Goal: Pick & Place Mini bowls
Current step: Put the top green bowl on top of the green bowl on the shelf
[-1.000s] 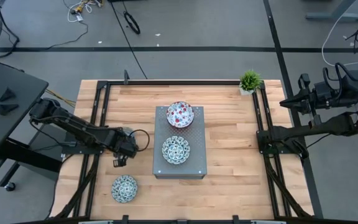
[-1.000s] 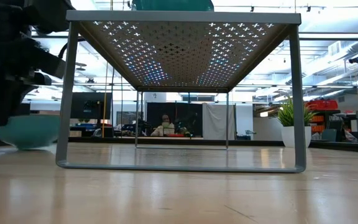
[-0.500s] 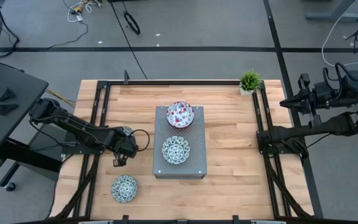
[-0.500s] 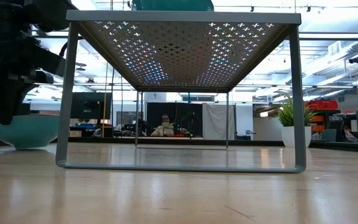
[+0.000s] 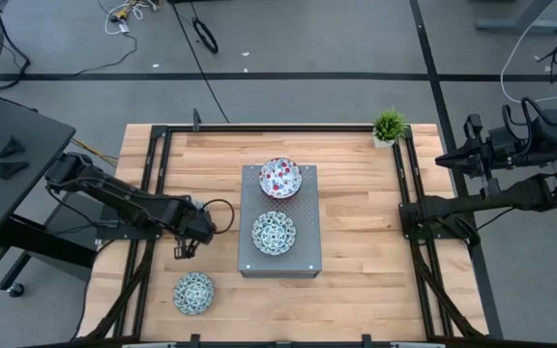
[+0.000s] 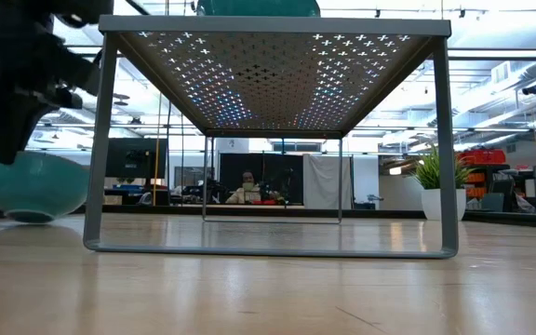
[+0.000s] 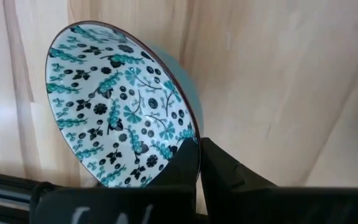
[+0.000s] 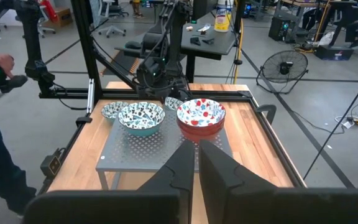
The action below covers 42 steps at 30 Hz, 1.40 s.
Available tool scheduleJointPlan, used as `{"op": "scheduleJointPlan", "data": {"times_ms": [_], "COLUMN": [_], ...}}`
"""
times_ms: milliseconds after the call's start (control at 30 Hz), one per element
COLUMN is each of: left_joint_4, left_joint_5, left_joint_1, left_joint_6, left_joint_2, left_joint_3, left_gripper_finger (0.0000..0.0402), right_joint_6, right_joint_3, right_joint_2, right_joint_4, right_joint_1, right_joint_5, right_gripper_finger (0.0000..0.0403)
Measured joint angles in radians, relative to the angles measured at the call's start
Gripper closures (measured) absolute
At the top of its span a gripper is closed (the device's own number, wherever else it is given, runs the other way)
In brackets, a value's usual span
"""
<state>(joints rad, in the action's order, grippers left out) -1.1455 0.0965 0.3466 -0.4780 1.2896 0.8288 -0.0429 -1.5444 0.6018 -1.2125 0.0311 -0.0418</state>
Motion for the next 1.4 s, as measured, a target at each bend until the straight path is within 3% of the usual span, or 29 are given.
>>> {"op": "scheduleJointPlan", "data": {"times_ms": [500, 933, 1400], "left_joint_4": [-0.139, -0.340, -0.401], "left_joint_5": [0.038, 0.097, 0.220], "left_joint_1": [0.004, 0.045, 0.094], "left_joint_6": [0.001, 0.019, 0.070], "left_joint_2": [0.000, 0.000, 0.000], "left_joint_3": [0.151, 0.493, 0.787], "left_gripper_finger": [0.0396, 0.0396, 0.0396], "right_joint_6": [0.000, 0.000, 0.000], "right_joint_3": [0.000, 0.000, 0.000], "right_joint_2": [0.000, 0.000, 0.000], "right_joint_4": [0.000, 0.000, 0.000], "right_joint_1": [0.000, 0.000, 0.000], "right_joint_5": [0.000, 0.000, 0.000], "right_gripper_finger": [0.0374, 0.0374, 0.0374]}}
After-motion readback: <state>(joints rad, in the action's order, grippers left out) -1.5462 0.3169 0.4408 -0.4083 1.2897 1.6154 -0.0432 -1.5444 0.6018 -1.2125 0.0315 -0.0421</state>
